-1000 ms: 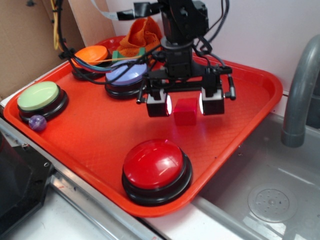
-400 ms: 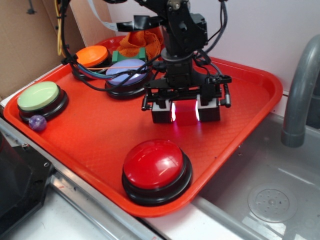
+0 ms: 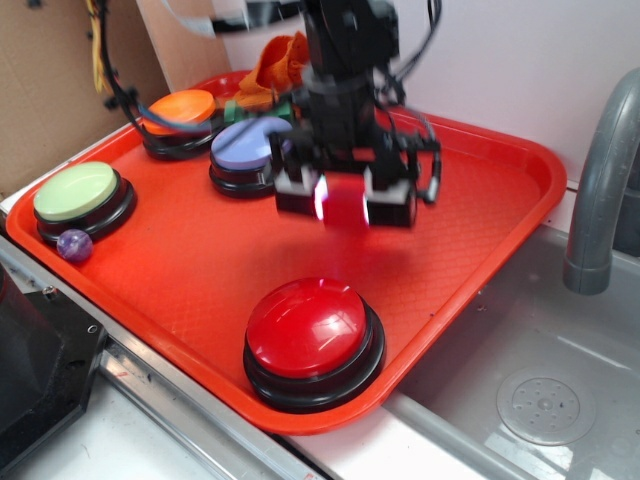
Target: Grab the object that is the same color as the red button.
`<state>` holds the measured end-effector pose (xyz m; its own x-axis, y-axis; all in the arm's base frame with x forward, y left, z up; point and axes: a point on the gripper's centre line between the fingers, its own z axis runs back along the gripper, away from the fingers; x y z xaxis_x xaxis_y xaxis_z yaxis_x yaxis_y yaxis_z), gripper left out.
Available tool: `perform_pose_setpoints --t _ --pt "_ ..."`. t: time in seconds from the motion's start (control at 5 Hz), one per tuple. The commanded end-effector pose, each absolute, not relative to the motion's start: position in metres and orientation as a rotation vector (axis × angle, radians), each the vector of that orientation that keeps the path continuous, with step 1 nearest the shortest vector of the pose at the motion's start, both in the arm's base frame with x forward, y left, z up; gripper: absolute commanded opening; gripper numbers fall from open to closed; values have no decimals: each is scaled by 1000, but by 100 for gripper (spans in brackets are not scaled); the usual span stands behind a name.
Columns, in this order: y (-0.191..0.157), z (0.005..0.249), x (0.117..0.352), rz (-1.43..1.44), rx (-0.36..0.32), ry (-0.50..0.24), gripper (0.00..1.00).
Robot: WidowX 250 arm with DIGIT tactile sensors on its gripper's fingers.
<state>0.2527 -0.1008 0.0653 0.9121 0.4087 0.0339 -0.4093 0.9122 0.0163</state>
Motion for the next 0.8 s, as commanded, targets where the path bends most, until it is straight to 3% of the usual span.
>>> perform_pose_setpoints --t 0.0,0.6 --pt "-57 155 233 257 -27 -132 0" --pt "-1 156 200 49 14 -79 0"
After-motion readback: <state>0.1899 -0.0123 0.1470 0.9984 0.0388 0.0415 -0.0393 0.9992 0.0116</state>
